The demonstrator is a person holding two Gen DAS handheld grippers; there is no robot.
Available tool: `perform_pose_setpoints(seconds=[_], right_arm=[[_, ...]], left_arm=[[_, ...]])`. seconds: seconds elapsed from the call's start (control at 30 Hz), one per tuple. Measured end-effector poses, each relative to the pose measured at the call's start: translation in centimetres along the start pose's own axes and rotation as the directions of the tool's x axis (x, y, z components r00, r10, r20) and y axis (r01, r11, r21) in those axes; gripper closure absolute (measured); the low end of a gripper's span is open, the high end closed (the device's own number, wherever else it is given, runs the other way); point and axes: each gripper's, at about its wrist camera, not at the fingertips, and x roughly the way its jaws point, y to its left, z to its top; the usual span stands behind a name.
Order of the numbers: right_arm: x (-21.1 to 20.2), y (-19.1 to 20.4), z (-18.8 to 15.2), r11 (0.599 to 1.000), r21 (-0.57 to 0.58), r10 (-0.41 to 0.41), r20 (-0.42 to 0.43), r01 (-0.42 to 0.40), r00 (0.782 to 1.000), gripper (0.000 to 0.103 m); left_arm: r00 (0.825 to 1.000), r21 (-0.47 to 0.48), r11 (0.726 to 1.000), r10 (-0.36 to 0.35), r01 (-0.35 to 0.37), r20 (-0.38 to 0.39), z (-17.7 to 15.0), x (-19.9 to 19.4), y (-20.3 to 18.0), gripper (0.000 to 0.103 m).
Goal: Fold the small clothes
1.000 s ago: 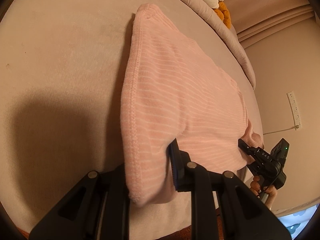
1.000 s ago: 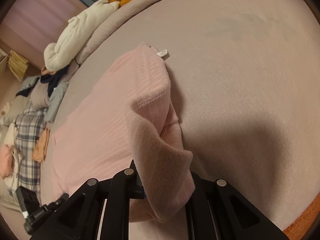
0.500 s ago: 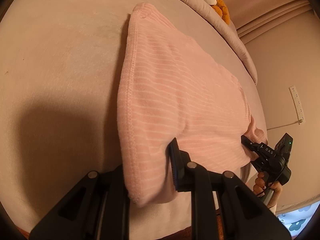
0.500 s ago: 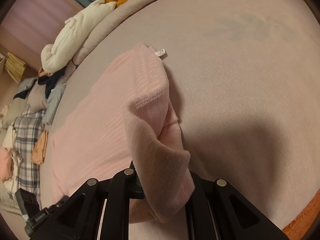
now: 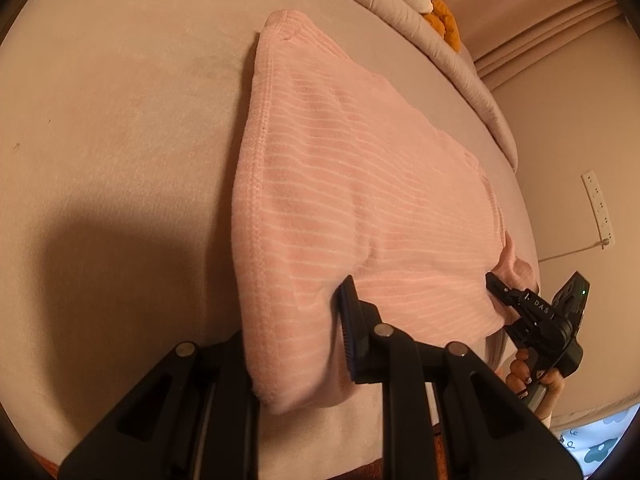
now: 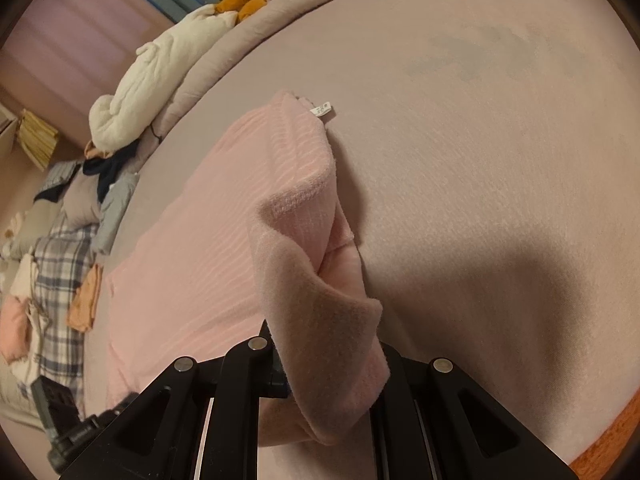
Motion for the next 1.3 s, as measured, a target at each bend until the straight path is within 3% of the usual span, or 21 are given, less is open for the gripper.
perform_pose_setpoints(seconds=[0.13, 0.23, 0.4, 0.6, 0.77, 1.0, 1.07, 1.2, 1.3], right_arm=[[0.0, -0.7, -0.6, 0.998, 0.013, 0.053, 0.054, -0.054, 0.997, 0.096], [0.0, -0.9, -0.7, 0.997, 0.014, 0.073, 0.059, -0.074, 0.996, 0.096], [0.2, -1.1, 0.0, 0.996, 0.023, 0.084, 0.016, -0.085, 0.996, 0.096], [0.1, -1.3, -0.4, 0.994, 0.052, 0.092, 0.023, -0.093, 0.995, 0.096], [0.0, -0.9, -0.2, 0.996, 0.064, 0.068, 0.019, -0.069, 0.997, 0.096], [-1.8, 2.9, 0.1, 0.994, -0.092, -0.047, 0.096, 0.056, 0.994, 0.095], [-2.6, 4.4, 0.3, 0.989, -0.140, -0.038, 0.129, 0.056, 0.991, 0.095], [-4.3, 8.6, 0.6, 0.962, -0.274, 0.044, 0.167, 0.003, 0.985, 0.095], [-4.4, 11.3, -0.1, 0.931, -0.363, 0.106, 0.144, -0.047, 0.984, 0.095]], left_arm=[[0.997, -0.009, 0.999, -0.046, 0.047, 0.069, -0.8, -0.1, 0.7, 0.083], [0.997, -0.084, 0.995, -0.051, 0.056, 0.057, -0.5, -0.1, 1.0, 0.083], [0.999, -0.089, 0.996, -0.024, 0.027, 0.044, -0.2, -0.1, 0.5, 0.083], [0.997, -0.091, 0.995, 0.055, -0.051, 0.048, -0.2, -0.3, -0.6, 0.082], [0.987, -0.026, 0.988, 0.154, -0.153, 0.051, -0.3, -0.9, -2.1, 0.078], [0.967, 0.035, 0.971, 0.231, -0.236, 0.109, -0.8, -3.5, -3.3, 0.071], [0.955, 0.033, 0.963, 0.261, -0.268, 0.141, -0.9, -4.7, -3.2, 0.054], [0.940, 0.048, 0.953, 0.284, -0.298, 0.191, -1.2, -6.3, -3.3, 0.051], [0.934, 0.039, 0.952, 0.290, -0.305, 0.210, -1.4, -7.5, -3.0, 0.049]])
